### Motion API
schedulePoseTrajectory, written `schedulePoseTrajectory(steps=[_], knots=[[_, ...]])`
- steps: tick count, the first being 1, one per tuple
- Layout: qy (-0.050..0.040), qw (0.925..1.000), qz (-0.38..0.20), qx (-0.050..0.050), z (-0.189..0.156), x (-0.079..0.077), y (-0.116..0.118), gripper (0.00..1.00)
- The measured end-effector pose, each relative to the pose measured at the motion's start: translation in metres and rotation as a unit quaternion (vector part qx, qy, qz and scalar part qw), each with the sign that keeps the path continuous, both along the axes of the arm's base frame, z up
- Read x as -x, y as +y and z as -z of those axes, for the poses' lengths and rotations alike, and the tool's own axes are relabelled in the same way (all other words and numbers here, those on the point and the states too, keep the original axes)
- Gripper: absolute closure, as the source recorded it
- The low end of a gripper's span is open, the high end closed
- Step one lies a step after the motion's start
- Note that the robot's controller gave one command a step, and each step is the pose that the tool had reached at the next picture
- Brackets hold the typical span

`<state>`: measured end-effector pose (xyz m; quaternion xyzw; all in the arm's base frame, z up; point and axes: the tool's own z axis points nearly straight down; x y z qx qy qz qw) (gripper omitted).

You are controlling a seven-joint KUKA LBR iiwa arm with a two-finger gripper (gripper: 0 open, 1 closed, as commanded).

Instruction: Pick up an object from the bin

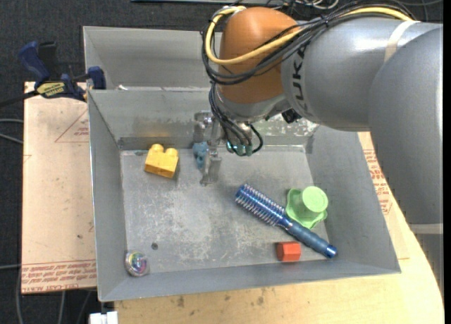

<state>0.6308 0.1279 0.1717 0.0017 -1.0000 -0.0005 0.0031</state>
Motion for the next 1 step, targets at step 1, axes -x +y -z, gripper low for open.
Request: schedulePoseTrajectory(steps=[1], knots=[[-0.0021, 0.9999, -0.011, -0.001, 0.0908, -0.0137, 0.0629, 0.00]])
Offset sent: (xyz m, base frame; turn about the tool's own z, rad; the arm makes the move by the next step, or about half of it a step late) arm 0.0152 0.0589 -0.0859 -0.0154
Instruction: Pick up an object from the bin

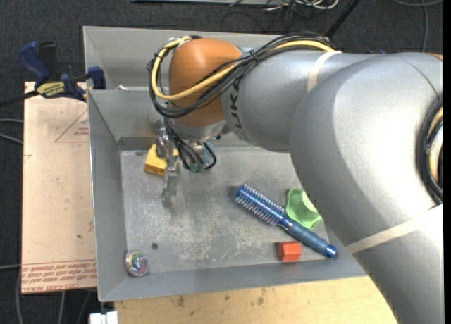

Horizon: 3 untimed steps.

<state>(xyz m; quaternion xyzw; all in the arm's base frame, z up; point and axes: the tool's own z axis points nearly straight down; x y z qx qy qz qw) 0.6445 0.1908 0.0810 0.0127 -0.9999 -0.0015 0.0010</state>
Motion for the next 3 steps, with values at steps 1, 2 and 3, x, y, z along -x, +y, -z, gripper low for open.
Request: schedulePoseTrajectory(steps=[1, 2, 3], knots=[[-0.0041, 1.0000, 0.003, -0.001, -0.007, -0.003, -0.003, 1.00], [-0.0057, 0.9999, 0.012, -0.001, -0.167, 0.064, 0.021, 1.00], [0.0005, 0.9885, 0.151, 0.002, -0.084, 0.021, 0.017, 1.00]])
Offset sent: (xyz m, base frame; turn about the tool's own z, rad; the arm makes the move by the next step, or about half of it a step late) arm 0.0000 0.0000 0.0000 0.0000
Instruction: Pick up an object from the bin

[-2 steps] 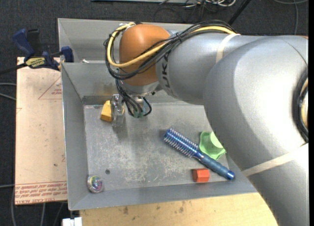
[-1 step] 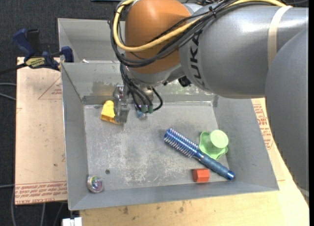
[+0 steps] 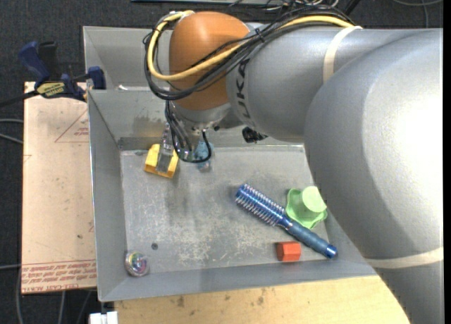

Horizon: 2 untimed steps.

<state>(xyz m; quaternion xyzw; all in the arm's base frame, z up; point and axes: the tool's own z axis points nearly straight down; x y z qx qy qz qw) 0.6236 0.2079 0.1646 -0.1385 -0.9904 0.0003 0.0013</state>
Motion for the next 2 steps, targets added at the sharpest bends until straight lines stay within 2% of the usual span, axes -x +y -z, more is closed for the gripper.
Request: schedulePoseTrajectory(steps=[1, 2], knots=[[-0.0013, 0.9956, -0.094, 0.000, 0.0189, 0.0134, -0.0109, 1.00], [-0.0020, 0.9956, -0.094, -0.001, 0.0183, 0.0130, -0.0106, 0.00]])
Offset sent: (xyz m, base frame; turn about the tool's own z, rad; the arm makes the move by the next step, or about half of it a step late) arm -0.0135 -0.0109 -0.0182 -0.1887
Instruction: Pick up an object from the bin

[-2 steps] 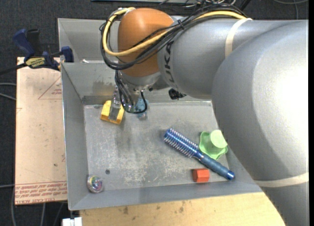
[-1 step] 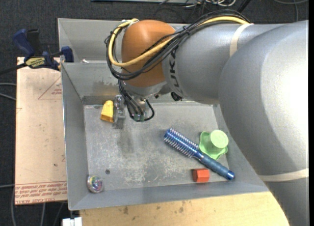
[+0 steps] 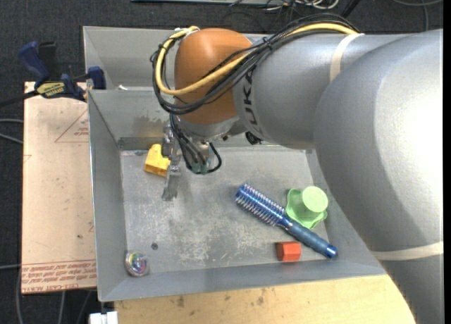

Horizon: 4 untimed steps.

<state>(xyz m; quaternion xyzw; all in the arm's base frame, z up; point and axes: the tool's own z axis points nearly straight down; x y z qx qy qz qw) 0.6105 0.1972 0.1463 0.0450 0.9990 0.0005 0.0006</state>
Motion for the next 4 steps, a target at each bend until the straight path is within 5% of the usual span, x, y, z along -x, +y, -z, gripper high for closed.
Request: schedulePoseTrajectory(steps=[1, 2, 3, 4], knots=[[-0.0014, 1.0000, 0.006, 0.000, 0.073, -0.035, -0.009, 0.00], [-0.0064, 1.0000, 0.006, -0.001, 0.065, -0.038, -0.008, 1.00], [-0.0046, 1.0000, 0.002, -0.002, -0.093, 0.000, -0.013, 1.00], [0.0032, 0.9819, 0.189, 0.001, -0.004, -0.005, -0.003, 1.00]])
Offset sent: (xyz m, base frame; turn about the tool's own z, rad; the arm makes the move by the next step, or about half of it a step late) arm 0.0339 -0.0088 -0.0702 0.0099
